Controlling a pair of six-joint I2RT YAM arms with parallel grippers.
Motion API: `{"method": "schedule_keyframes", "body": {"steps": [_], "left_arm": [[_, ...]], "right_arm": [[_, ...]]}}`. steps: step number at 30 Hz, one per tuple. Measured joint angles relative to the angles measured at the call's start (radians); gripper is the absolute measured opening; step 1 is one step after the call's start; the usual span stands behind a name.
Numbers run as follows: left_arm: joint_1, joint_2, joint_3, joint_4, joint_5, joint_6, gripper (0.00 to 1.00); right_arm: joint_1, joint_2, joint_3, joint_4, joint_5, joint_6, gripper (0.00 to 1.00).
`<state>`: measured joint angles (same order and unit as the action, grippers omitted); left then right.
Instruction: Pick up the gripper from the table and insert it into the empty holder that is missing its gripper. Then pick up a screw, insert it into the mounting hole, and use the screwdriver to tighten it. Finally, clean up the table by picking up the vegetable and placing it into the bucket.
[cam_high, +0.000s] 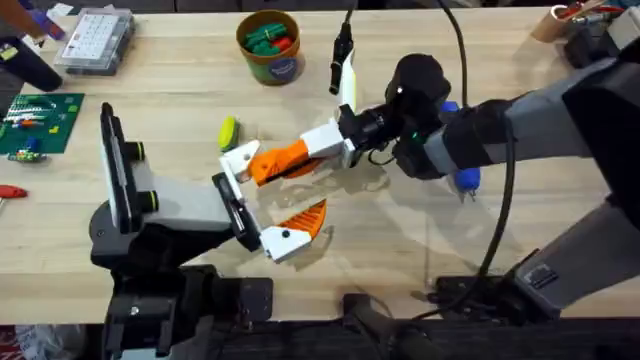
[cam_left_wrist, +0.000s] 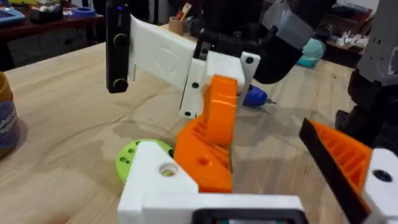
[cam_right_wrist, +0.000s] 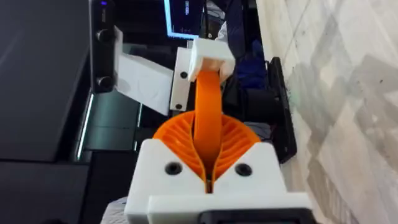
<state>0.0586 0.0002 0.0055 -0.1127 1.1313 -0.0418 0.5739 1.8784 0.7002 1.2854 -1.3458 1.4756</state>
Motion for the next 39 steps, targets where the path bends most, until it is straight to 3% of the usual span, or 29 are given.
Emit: {"method": "schedule_keyframes", "body": {"steps": [28,39], "left_arm": [[0.006,0.0,-0.001,0.004,-0.028,-0.004,0.988],[0.006,0.0,0.0,-0.001,0.002,-0.017,0.986]], "right_arm": [[0.021,0.0,0.0,0.001,0.072,0.073,0.018],[0.023,0.0,0.001,-0.021,0.1,0.104,0.018]]}}
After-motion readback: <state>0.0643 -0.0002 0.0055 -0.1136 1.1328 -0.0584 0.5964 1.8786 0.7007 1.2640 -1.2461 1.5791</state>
